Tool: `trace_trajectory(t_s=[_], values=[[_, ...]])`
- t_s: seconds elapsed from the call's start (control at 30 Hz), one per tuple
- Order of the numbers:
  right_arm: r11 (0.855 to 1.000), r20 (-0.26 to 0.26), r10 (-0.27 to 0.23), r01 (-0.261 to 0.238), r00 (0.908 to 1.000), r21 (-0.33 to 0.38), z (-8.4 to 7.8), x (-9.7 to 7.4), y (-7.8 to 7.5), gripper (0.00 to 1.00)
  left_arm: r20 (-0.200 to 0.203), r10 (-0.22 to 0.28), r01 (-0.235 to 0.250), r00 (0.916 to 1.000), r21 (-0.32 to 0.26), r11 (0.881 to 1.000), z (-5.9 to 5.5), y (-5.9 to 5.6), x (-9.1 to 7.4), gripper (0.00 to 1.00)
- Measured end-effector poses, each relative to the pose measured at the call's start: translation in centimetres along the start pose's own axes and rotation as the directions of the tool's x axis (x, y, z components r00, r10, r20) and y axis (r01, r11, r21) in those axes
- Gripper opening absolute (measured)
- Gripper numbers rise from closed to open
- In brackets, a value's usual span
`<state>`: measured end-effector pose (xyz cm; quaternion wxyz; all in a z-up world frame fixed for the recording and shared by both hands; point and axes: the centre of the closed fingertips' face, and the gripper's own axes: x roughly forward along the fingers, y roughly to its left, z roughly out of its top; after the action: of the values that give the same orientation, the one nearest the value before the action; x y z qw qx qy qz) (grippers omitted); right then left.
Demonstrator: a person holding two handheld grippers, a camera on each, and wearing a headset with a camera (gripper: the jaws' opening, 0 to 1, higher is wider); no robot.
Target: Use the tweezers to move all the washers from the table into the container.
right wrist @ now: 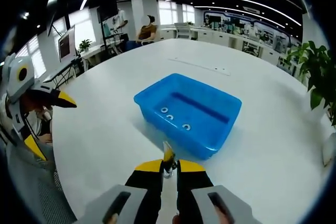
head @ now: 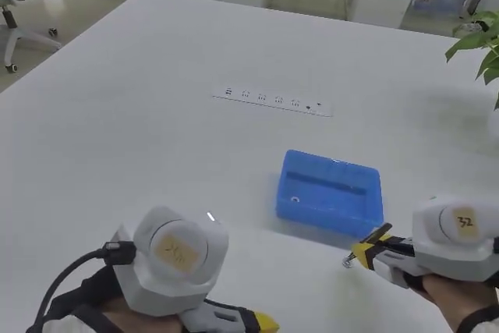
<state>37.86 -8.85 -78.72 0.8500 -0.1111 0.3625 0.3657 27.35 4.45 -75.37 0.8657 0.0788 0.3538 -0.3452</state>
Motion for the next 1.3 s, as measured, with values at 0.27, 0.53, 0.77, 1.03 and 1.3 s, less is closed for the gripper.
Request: trace_trajectory(t_s=[0.27, 0.53, 0.77, 1.03, 1.3], values=[[1.0, -0.01, 0.005, -0.006, 0.9999, -0.003, -0.2, 0.1, 0.2, 0.06, 0.003, -0.002, 0.002, 1.0, -0.004, 1.0, 0.0, 0.0, 0.0, 0.79], [1.0, 0.003, 0.011, -0.011, 0.9999, 0.01, 0.6, -0.6, 0.3, 0.05, 0.009, -0.002, 0.002, 1.0, -0.001, 1.0, 0.2, 0.0, 0.0, 0.79], [1.0, 0.042, 0.011, -0.011, 0.9991, 0.005, 2.4, -2.1, 0.0, 0.05, 0.012, -0.004, 0.004, 0.9999, 0.006, 1.0, 0.4, -0.1, -0.1, 0.79], [1.0, 0.108, -0.003, 0.001, 0.9942, 0.018, 5.2, -3.4, -0.8, 0.05, 0.015, -0.005, 0.005, 0.9999, 0.007, 1.0, 0.5, -0.2, -0.1, 0.79], [0.998, 0.157, -0.027, 0.019, 0.9872, 0.055, 7.5, -3.1, -2.3, 0.05, 0.017, -0.004, 0.004, 0.9998, 0.002, 1.0, 0.6, -0.1, -0.2, 0.79]])
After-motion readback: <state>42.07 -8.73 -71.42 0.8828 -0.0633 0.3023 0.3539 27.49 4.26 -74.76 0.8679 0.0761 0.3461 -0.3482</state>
